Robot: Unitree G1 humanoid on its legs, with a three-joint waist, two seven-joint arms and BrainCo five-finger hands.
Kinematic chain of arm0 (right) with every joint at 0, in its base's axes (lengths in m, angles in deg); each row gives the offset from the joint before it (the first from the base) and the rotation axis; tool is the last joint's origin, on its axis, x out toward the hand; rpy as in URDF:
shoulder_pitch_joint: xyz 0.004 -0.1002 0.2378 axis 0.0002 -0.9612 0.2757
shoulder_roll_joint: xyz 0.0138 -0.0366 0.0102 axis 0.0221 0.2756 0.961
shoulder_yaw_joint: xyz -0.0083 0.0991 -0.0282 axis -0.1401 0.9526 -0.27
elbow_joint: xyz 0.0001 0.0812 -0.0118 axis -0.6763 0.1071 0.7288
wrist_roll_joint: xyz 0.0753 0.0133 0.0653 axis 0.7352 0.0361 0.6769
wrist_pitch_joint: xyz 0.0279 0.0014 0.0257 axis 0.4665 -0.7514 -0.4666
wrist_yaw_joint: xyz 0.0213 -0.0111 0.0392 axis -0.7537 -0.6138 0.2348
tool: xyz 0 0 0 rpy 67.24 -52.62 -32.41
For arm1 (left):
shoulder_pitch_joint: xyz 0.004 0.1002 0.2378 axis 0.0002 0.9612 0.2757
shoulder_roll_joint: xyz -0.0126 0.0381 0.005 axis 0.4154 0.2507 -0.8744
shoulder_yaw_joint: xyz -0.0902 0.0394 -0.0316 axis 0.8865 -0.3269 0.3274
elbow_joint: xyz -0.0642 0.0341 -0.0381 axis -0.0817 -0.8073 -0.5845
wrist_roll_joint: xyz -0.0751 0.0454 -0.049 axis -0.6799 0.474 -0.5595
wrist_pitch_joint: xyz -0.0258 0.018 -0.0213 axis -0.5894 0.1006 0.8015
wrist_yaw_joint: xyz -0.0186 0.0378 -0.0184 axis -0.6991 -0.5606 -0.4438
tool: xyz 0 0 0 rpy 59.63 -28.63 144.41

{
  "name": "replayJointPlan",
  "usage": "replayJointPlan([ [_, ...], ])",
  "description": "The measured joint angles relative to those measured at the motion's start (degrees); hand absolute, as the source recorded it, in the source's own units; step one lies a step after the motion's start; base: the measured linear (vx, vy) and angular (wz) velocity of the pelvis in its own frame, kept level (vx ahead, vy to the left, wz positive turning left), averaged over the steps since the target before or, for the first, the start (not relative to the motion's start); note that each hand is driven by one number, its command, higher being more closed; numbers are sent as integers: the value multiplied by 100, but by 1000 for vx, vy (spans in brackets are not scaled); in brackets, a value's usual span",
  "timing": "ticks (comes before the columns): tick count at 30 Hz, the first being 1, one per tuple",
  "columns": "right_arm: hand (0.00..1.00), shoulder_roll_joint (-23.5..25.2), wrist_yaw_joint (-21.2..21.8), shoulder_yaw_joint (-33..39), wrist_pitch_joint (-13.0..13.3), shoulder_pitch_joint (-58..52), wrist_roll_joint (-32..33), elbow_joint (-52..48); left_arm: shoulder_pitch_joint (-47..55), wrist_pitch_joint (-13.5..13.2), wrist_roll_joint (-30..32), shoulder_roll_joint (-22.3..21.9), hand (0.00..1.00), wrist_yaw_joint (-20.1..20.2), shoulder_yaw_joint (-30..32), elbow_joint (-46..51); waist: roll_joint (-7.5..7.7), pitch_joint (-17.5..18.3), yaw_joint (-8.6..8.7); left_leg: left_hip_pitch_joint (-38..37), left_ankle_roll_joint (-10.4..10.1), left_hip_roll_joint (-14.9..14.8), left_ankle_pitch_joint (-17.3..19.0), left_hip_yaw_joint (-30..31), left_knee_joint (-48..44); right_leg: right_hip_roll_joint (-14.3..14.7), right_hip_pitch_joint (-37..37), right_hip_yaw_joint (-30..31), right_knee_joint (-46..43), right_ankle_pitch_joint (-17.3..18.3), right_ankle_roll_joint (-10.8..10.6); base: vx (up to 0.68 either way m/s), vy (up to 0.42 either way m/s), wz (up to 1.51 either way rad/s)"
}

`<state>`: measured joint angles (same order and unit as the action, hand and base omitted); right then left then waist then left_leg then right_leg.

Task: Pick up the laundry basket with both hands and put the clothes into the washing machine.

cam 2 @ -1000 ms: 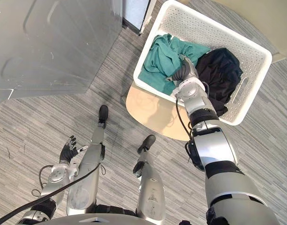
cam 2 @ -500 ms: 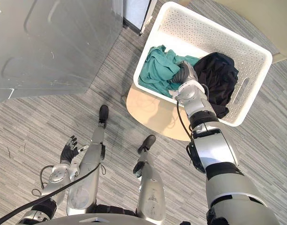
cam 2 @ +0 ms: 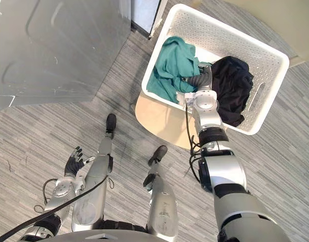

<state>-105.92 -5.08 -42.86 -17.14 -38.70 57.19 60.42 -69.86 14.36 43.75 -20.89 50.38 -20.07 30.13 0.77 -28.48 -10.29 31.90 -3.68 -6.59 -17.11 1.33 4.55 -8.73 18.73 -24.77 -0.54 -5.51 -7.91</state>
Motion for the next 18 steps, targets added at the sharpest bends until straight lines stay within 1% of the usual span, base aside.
replayJointPlan([
  [1,100,100,-27,159,47,-155,274,-312,11,2,2,-1,0,-1,69,-11,0,0,35,-85,-4,-1,7,-7,2,-3,-76,12,-2,1,0,24,-23,-3],
  [2,100,142,-33,230,78,-241,399,-490,12,4,2,1,0,-2,89,-14,2,1,49,-126,-9,-3,12,-14,2,-4,-105,25,-16,1,1,14,-21,-4],
  [5,100,278,2,402,333,-533,1027,-1217,50,46,28,21,0,5,204,-13,3,2,147,-294,-35,-14,63,-75,4,-21,-224,80,-64,17,11,-11,-12,-5],
  [8,100,365,69,478,489,-800,1531,-1738,143,63,62,49,0,20,260,-97,8,5,178,-477,-17,-23,81,-162,12,-43,-327,181,-129,75,29,-33,-18,-10],
  [9,100,407,121,476,524,-925,1721,-1924,195,109,76,53,0,27,318,-117,10,6,195,-547,-17,-22,81,-175,11,-62,-359,195,-194,133,18,0,0,0],
  [11,100,495,170,477,533,-1079,1965,-2126,242,165,82,64,0,60,390,-165,17,10,231,-634,-20,-22,83,-193,3,-100,-414,198,-271,170,-13,2,-15,2],
  [12,100,573,262,472,533,-1227,2120,-2272,271,181,132,85,0,72,412,-221,30,19,242,-720,-30,-17,94,-219,3,-114,-492,199,-293,197,-23,11,-44,-1],
  [14,100,717,392,465,533,-1436,2281,-2463,399,197,192,119,0,141,457,-222,113,90,246,-834,-34,-9,129,-287,2,-156,-526,249,-388,257,-40,18,-48,-6],
  [16,100,796,469,465,532,-1695,2405,-2701,437,261,288,111,0,158,473,-226,148,176,271,-936,-31,15,156,-295,2,-207,-590,248,-484,311,-57,35,-38,4],
  [18,100,898,541,465,531,-2014,2567,-2925,488,295,303,116,0,188,477,-194,212,342,276,-1089,-35,48,210,-311,2,-254,-711,255,-541,390,-91,65,-44,5],
])
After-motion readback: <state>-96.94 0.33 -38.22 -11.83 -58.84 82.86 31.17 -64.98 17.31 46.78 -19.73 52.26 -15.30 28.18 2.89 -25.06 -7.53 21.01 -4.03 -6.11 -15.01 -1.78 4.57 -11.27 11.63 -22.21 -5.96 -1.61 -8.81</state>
